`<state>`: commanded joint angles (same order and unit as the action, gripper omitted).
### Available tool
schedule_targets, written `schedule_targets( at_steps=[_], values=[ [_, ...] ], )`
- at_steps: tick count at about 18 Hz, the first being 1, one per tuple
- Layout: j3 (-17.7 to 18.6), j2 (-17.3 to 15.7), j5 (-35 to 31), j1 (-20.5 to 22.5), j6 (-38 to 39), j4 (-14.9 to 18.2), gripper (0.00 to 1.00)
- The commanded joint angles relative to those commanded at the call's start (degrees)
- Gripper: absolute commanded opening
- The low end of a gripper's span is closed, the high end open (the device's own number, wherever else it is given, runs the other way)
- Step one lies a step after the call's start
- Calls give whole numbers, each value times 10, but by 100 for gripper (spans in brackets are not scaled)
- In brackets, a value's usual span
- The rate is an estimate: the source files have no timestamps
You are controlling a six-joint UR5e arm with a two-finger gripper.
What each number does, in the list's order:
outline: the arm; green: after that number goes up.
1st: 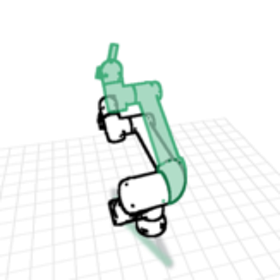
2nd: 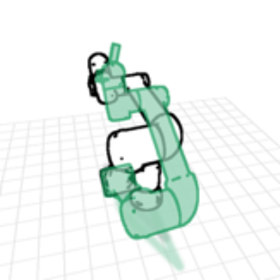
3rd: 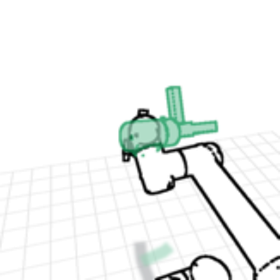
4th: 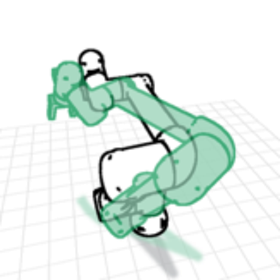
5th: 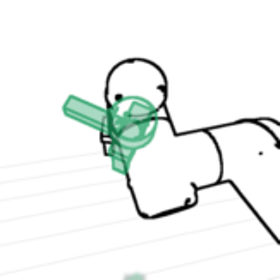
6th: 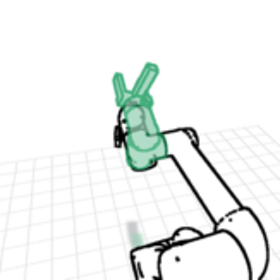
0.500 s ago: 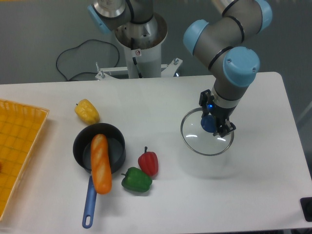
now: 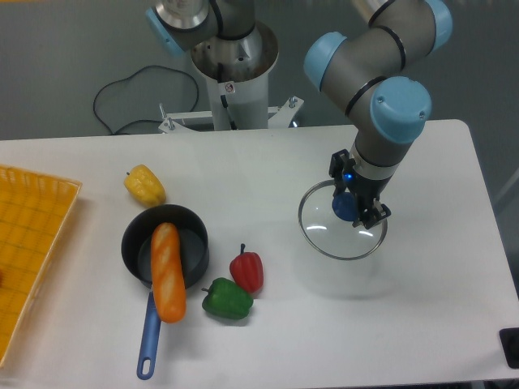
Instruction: Close the pot lid
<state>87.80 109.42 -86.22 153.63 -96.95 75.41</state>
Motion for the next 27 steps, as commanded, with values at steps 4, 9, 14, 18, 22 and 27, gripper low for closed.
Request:
schedule_targets(
  at_steps=[4, 9, 14, 18, 22, 27],
  values=[
    [0, 0, 4, -1, 9, -1, 60],
    [0, -2, 4, -8, 22, -3, 60],
    [-1, -3, 4, -38, 81, -19, 60],
    [0, -3, 4, -60, 130, -25, 60],
    [2, -7, 4, -82, 172, -31, 60],
    [32, -25, 4, -104, 216, -54, 60]
  ],
)
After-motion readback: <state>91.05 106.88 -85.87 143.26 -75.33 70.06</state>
